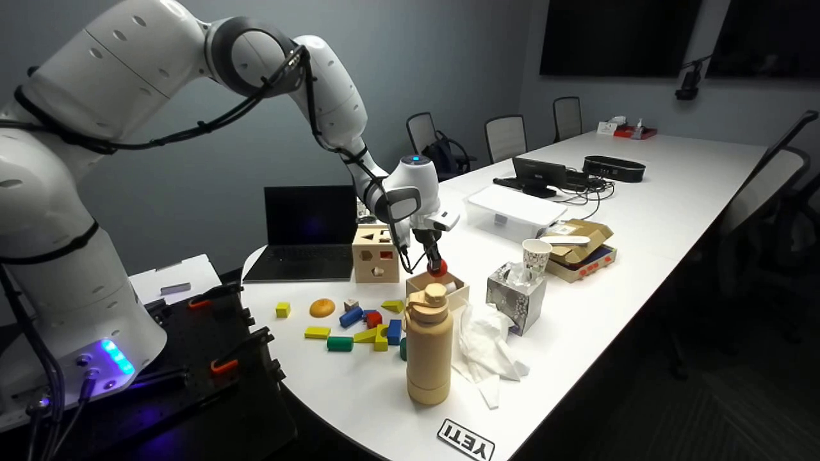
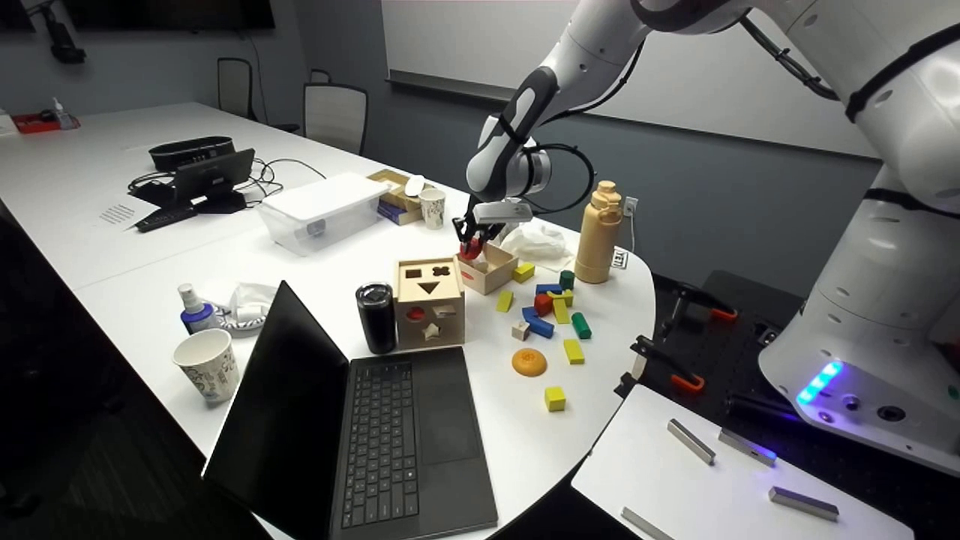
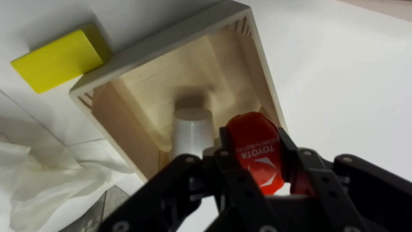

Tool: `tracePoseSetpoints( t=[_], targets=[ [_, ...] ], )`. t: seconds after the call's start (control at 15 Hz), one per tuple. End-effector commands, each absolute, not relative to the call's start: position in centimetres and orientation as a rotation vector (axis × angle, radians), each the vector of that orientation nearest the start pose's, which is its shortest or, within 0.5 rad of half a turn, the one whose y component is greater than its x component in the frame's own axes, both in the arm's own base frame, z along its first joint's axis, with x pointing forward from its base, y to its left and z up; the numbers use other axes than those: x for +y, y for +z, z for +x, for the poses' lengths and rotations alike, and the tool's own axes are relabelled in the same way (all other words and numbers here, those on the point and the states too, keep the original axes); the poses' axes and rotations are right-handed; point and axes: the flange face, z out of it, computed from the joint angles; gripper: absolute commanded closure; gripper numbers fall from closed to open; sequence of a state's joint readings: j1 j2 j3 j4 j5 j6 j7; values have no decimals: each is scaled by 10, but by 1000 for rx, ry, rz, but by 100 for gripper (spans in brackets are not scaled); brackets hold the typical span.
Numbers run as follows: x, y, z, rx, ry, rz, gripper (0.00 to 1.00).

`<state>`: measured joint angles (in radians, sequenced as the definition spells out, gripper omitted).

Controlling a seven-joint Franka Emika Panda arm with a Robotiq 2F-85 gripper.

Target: Put the yellow squishy ball inside the box

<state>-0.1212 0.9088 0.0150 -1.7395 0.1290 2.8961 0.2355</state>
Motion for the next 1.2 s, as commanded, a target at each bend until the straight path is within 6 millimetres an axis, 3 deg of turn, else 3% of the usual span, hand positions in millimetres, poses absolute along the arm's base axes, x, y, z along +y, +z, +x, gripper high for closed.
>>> tracePoseSetpoints(
  t=[0.0, 0.13, 0.33, 0.53, 0.8, 1.13],
  targets=[
    [-75, 86, 672, 685, -356, -2948, 38],
    [-72, 95, 672, 676, -369, -2954, 23],
    [-60, 124, 665, 666, -418, -2964, 1],
    [-36, 163, 649, 661, -476, -2957, 0],
    [5, 203, 609, 669, -444, -2963, 0],
    [41, 228, 557, 741, -399, -2975, 0]
  ],
)
